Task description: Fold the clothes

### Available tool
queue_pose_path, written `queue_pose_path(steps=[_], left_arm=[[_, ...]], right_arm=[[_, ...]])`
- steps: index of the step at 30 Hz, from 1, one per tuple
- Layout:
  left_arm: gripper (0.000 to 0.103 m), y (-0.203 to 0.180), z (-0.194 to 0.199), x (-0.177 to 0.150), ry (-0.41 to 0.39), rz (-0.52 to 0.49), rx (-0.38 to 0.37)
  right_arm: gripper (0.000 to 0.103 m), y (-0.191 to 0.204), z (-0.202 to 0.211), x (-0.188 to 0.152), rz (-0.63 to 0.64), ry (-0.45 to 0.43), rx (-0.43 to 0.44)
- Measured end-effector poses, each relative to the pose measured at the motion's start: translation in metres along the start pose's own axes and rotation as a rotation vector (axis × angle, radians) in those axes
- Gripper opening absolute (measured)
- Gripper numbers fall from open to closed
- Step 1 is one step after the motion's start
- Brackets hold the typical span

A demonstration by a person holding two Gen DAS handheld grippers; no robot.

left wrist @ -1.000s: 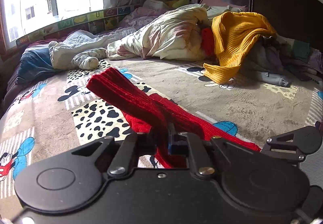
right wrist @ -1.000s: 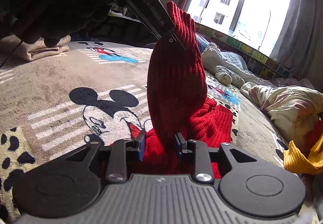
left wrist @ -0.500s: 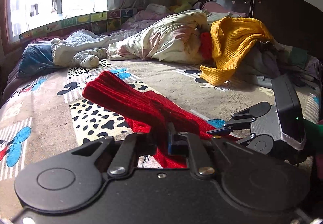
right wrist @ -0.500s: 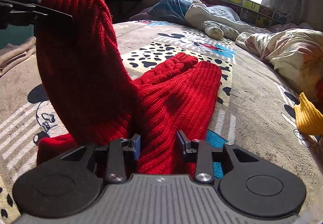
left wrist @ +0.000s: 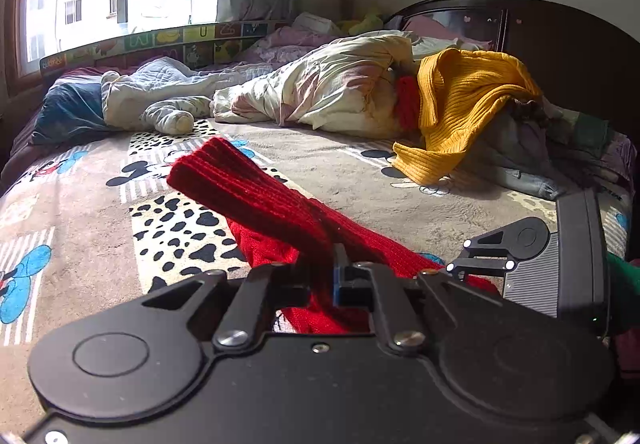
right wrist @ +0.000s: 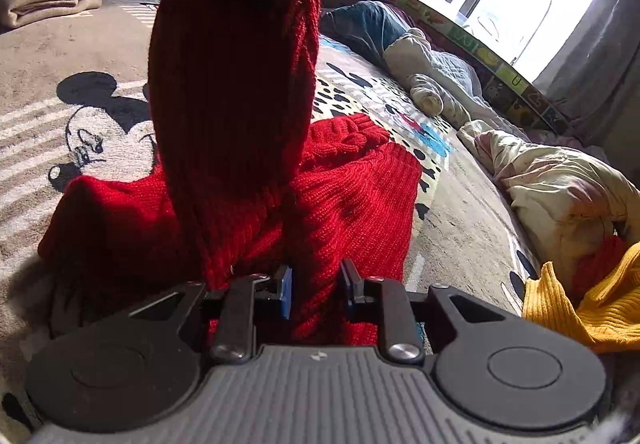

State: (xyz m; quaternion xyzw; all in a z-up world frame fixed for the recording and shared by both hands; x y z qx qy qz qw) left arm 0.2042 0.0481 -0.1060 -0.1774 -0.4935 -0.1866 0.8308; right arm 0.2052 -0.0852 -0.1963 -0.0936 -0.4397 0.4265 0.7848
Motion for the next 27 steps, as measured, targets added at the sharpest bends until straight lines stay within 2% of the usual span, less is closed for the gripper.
queue_pose_path(steps=[2,6,9,11,13,16,21,24,26,27], left_arm=[[0.007,-0.002,0.002,0.001,0.001,-0.015,-0.009],[0.007,0.0,0.007,0.001,0.001,-0.032,-0.02],[0.007,0.001,0.009,0.0,0.003,-0.043,-0.022],[0.007,-0.001,0.01,0.0,0.008,-0.053,-0.028],[0.007,-0.003,0.01,0.0,0.012,-0.064,-0.031],[0.007,-0.004,0.01,0.003,0.007,-0.063,-0.036],[0.007,-0.004,0.013,0.009,-0.01,-0.061,-0.049],[0.007,-0.005,0.014,0.013,-0.023,-0.05,-0.063],[0.007,-0.006,0.014,0.016,-0.03,-0.041,-0.074],[0.007,-0.007,0.014,0.017,-0.031,-0.04,-0.078]], right_arm=[[0.037,0.004,0.001,0.004,0.02,-0.003,0.021],[0.038,-0.007,0.034,0.014,-0.061,-0.081,0.065],[0.038,-0.041,0.036,0.019,-0.29,-0.17,0.068],[0.028,-0.066,0.017,0.016,-0.512,-0.204,0.102],[0.026,-0.072,-0.007,0.014,-0.587,-0.182,0.124],[0.026,-0.043,-0.052,-0.002,-0.474,-0.053,0.182],[0.025,-0.044,-0.034,0.0,-0.481,-0.059,0.168],[0.035,-0.057,0.0,-0.008,-0.561,-0.136,0.134],[0.056,-0.056,0.026,-0.01,-0.587,-0.225,0.151],[0.063,-0.05,0.038,-0.009,-0.578,-0.265,0.156]])
Point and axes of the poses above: each gripper's, at about its wrist camera, not at the fingertips, and z roughly against the way its jaws point, y to its left, x to its top, the point moved 8 cm from there along -z, roughly the way its jaws point, and after that the axes turned 9 degrees about z, right-handed, at the moved point
